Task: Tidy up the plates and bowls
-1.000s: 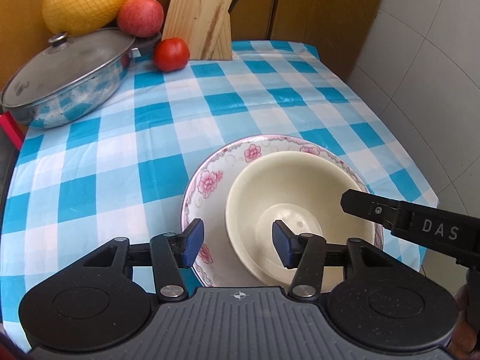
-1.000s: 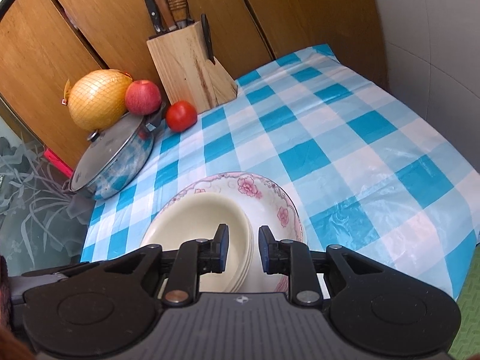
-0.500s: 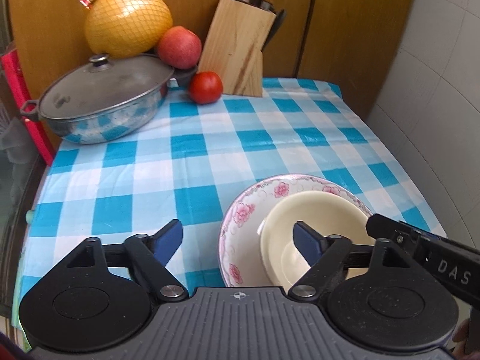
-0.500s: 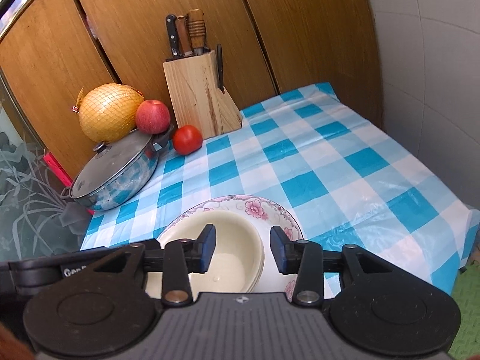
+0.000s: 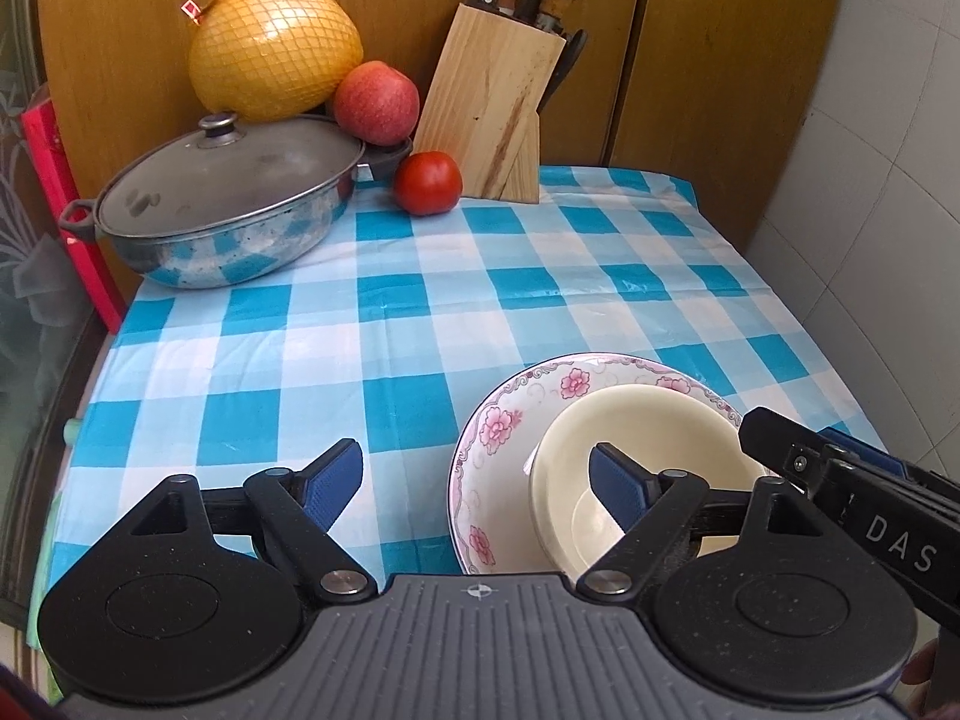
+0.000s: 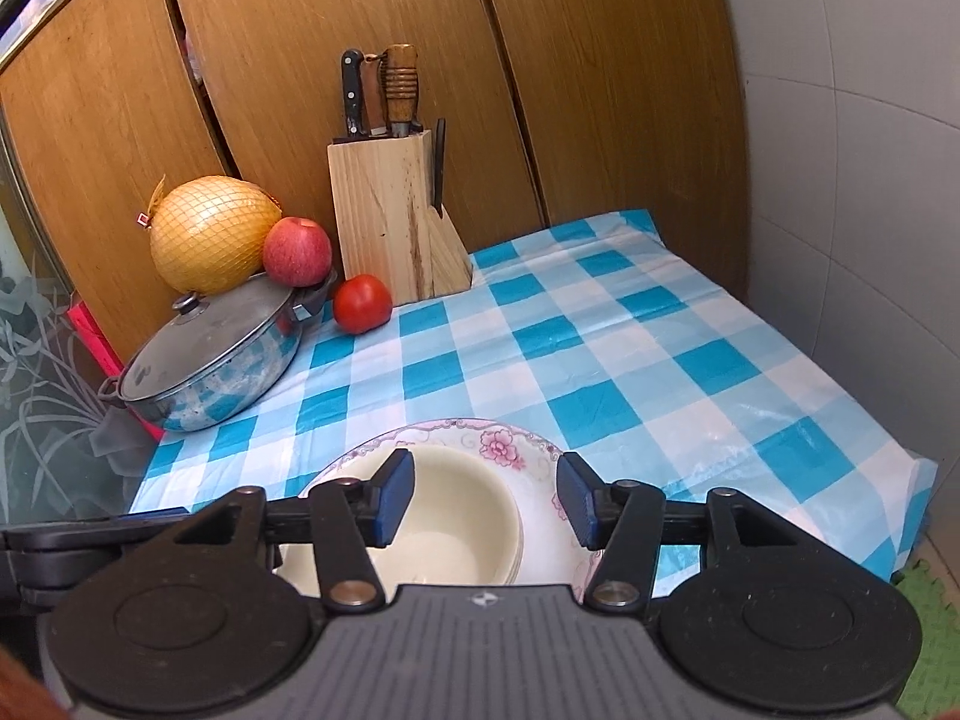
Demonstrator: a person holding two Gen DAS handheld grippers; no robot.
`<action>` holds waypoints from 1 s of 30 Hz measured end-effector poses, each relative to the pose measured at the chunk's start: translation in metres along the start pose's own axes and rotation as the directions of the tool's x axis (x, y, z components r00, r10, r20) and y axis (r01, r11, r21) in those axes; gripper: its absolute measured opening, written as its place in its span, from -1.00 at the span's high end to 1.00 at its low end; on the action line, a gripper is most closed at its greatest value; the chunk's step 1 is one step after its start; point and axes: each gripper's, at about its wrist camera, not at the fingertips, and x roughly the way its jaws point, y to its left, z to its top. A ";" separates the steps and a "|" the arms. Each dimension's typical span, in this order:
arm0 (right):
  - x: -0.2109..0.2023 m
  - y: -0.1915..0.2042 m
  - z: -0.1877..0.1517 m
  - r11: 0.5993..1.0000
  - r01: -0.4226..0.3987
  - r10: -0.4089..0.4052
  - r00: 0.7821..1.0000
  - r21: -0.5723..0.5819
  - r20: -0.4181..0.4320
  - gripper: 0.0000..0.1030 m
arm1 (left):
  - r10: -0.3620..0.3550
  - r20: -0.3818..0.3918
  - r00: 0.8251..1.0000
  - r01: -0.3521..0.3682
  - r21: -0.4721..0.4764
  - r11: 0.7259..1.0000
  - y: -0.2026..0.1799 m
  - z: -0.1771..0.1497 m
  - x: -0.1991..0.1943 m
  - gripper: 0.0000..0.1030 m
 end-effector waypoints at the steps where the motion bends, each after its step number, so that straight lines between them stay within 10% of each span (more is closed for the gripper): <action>1: 0.000 0.000 0.000 1.000 -0.002 0.002 1.000 0.002 -0.001 0.02 | -0.001 0.000 1.000 0.001 -0.001 1.000 0.000 0.000 0.000 -0.69; 30: -0.025 -0.003 -0.015 1.000 -0.020 0.020 1.000 0.022 -0.018 0.01 | -0.032 -0.003 0.999 0.032 0.006 0.999 0.001 -0.015 -0.014 -0.71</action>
